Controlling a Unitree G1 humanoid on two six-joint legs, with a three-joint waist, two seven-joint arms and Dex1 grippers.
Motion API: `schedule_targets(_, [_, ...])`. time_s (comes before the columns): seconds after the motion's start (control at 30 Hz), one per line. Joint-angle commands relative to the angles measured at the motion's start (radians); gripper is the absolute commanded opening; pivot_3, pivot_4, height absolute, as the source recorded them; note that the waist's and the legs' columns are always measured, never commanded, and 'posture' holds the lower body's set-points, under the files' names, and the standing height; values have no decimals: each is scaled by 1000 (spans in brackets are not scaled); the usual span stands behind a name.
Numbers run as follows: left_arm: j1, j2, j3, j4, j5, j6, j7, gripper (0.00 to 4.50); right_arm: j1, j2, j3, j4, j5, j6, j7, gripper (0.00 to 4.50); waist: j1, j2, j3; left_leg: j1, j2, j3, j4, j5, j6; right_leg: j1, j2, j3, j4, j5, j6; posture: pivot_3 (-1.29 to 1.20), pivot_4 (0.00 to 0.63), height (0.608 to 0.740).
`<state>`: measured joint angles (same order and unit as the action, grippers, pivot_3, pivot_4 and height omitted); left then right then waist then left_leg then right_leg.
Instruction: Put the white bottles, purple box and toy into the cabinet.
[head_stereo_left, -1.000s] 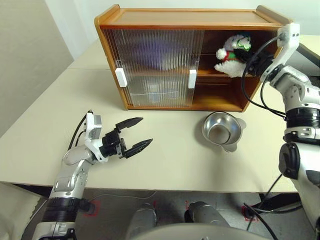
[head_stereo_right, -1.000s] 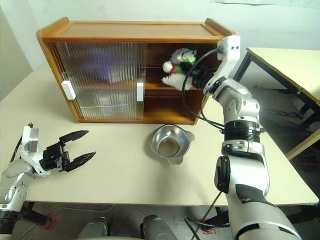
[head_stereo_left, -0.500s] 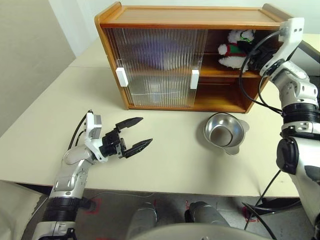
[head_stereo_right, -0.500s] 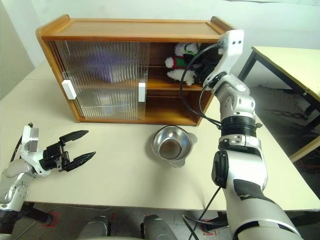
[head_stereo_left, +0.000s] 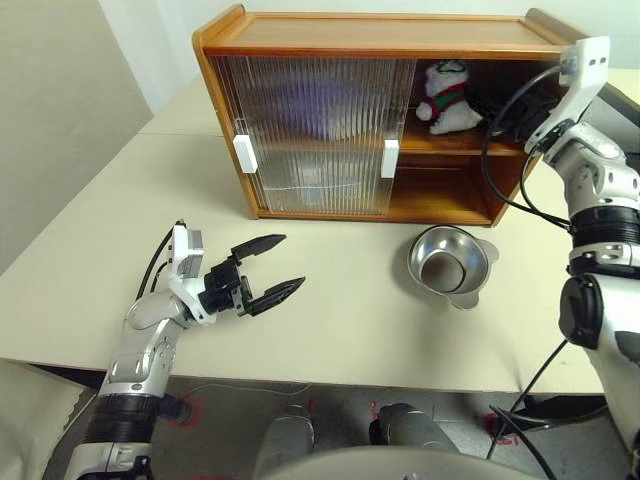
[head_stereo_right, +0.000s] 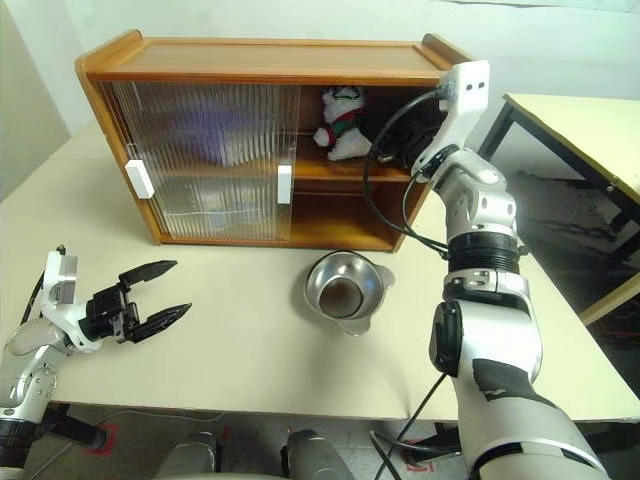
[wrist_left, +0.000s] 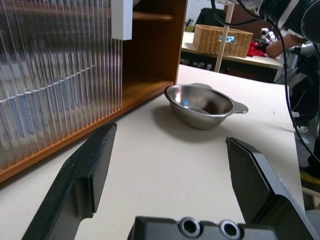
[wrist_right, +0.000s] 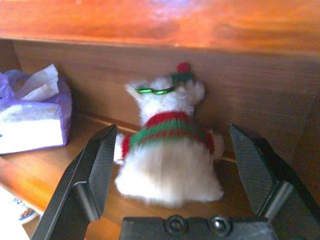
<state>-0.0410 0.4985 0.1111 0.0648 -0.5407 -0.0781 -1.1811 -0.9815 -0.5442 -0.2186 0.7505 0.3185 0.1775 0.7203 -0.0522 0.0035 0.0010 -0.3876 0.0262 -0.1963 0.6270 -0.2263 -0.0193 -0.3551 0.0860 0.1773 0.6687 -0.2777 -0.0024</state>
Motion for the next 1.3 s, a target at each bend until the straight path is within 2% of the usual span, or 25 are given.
schedule_targets(0.03, [-5,-1,-3,11,8,-1,-3,4500,26,-48,0,-58,7,55,49,4469,3,0,0,0,0,0,0,0,0,0,0,0,0,0,0,-81,0,740])
schedule_targets(0.3, [2,1,-1,8,5,1,-8,4500,240,-219,-14,-366,215,438,377,4469,15,0,0,2,-4,2,1,0,-1,6,3,-2,0,-6,6,-85,0,740])
schedule_targets(0.43, [10,9,-6,5,8,4,-20,4500,351,-365,-18,-333,262,560,548,4469,14,-1,0,5,-7,6,4,0,-1,10,1,1,-1,-13,10,-98,0,740])
schedule_targets(0.53, [10,12,-2,6,5,3,-23,4500,426,-424,-16,-303,273,602,614,4469,14,-1,0,7,-9,6,9,-1,-2,15,-1,1,0,-18,14,-98,2,740])
schedule_targets(0.67, [18,10,-3,5,5,-1,-25,4500,538,-400,-36,-296,262,611,563,4469,7,-1,0,10,-8,6,14,-2,-2,19,-1,1,0,-17,14,-100,4,740])
schedule_targets(0.8, [20,7,-6,1,5,0,-25,4500,585,-350,-38,-301,254,641,478,4469,-10,0,0,13,-8,7,15,-2,-2,21,-2,2,0,-17,14,-101,7,740])
schedule_targets(1.0, [13,8,-6,6,6,1,-29,4500,583,-270,-42,-225,223,653,334,4469,-15,0,0,12,-8,7,15,-4,-3,19,-3,2,0,-17,13,-99,8,740])
schedule_targets(1.3, [15,12,-1,2,3,3,-29,4500,567,-185,-26,-165,177,643,219,4469,-10,1,-1,6,-8,8,13,-9,0,14,-2,1,0,-17,10,-87,3,740])
